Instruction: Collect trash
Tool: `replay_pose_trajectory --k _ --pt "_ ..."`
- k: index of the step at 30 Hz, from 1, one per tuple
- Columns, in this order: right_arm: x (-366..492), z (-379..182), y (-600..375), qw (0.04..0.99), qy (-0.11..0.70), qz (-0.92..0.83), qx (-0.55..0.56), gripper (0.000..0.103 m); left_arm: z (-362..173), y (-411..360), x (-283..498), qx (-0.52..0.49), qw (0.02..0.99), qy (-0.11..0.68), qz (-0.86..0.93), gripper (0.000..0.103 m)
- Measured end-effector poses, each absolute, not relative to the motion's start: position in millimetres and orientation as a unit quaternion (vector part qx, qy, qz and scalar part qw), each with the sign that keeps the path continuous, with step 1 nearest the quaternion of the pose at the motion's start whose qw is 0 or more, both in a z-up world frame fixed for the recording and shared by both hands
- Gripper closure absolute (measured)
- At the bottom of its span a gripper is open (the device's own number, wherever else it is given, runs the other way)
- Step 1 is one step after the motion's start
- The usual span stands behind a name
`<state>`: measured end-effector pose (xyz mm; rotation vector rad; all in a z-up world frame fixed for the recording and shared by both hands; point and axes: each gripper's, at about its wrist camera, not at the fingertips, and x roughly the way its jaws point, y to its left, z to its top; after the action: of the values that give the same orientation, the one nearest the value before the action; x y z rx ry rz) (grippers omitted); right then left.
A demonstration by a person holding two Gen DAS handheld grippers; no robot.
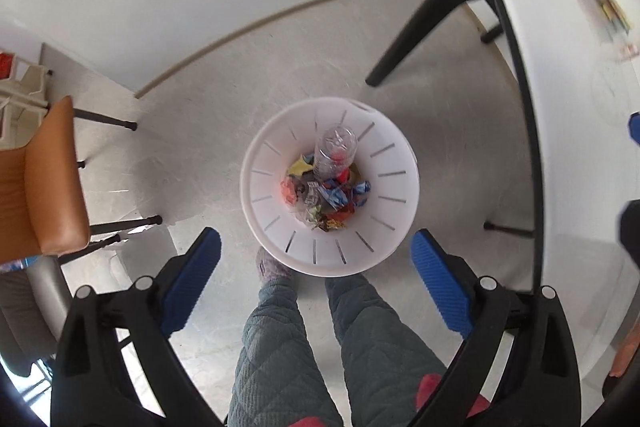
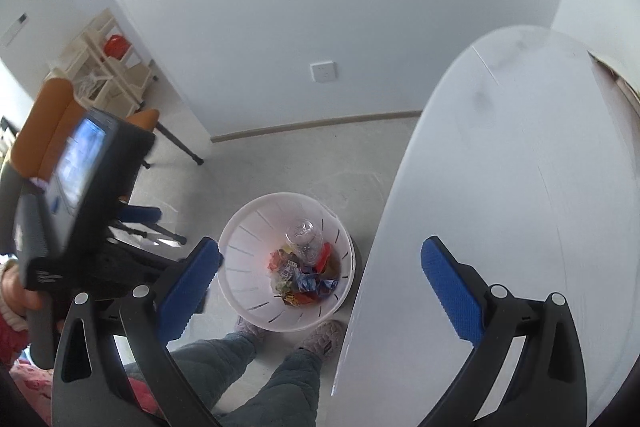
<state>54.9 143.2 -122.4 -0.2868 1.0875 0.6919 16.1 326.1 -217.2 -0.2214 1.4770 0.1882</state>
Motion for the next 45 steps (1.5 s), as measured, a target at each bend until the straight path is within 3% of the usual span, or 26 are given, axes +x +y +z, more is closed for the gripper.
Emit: replay_pose_trajectory --k 16,29,45 --pt "-20.3 -61.7 83.1 0.849 0.449 0.259 -0.102 0.003 -90.7 283.7 -66.8 -0.079 0.819 0.559 0.102 0.008" --pt "-130.7 34.4 36.3 0.908 0.356 0.198 -0.098 0.003 -7.9 242.0 -146.0 -0.060 0.863 0.493 0.090 0.008" --pt "-132.5 78.0 -84.3 0.922 0.331 0.192 -0.055 0.003 66.2 125.3 -161.1 -0.036 0.901 0.420 0.103 0.008"
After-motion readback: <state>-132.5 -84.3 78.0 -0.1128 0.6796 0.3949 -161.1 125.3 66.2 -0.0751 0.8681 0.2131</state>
